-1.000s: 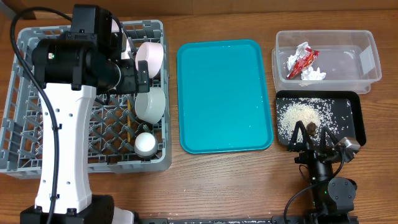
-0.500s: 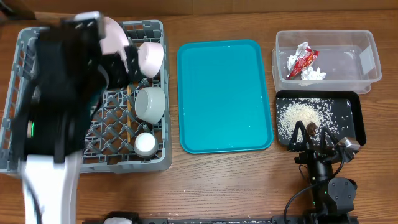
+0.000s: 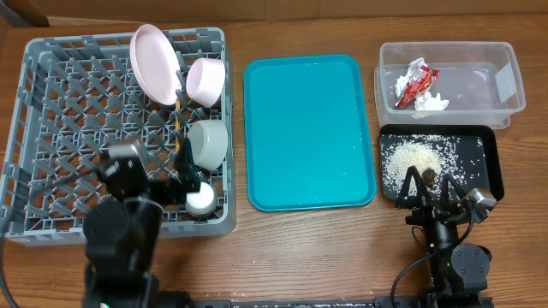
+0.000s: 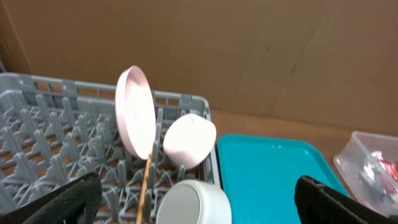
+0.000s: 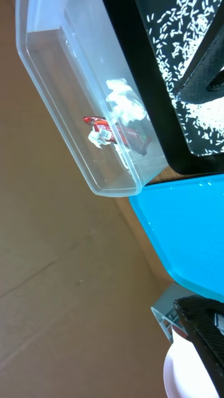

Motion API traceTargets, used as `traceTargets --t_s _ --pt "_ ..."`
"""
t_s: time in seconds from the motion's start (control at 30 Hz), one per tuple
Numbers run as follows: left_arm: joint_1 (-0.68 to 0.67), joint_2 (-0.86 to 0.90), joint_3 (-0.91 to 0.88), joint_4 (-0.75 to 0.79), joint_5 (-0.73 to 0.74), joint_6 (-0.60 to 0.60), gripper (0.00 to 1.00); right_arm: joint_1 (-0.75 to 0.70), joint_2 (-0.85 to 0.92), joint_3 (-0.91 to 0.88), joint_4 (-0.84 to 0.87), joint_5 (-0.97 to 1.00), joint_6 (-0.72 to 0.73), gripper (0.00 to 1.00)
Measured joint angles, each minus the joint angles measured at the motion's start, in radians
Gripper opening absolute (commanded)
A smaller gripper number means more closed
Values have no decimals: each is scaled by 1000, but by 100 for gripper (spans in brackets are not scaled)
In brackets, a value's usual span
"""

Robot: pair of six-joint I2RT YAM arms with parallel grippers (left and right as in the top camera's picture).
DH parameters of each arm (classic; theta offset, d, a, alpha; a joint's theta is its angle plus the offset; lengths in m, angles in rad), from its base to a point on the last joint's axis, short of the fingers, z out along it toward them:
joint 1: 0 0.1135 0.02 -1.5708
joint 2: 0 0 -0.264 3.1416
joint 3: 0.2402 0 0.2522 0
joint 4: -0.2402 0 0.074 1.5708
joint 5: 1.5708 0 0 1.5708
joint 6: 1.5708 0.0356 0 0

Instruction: Sort waste into correct bins and load items into the dishwasher

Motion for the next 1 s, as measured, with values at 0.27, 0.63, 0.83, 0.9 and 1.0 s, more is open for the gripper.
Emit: traceTargets --t_s 0.27,0.63,0.83,0.9,1.0 --pt "0 -262 -322 216 -11 26 100 0 0 0 0 0 0 100" --pt "17 -490 -535 274 -68 50 100 0 0 0 1 0 0 100" --pt "30 -491 -607 281 -75 54 100 0 0 0 1 0 0 100" --pt "31 -491 -613 246 -78 54 100 0 0 0 1 0 0 100" --pt "32 -491 -618 217 -77 74 100 0 0 0 1 0 0 100"
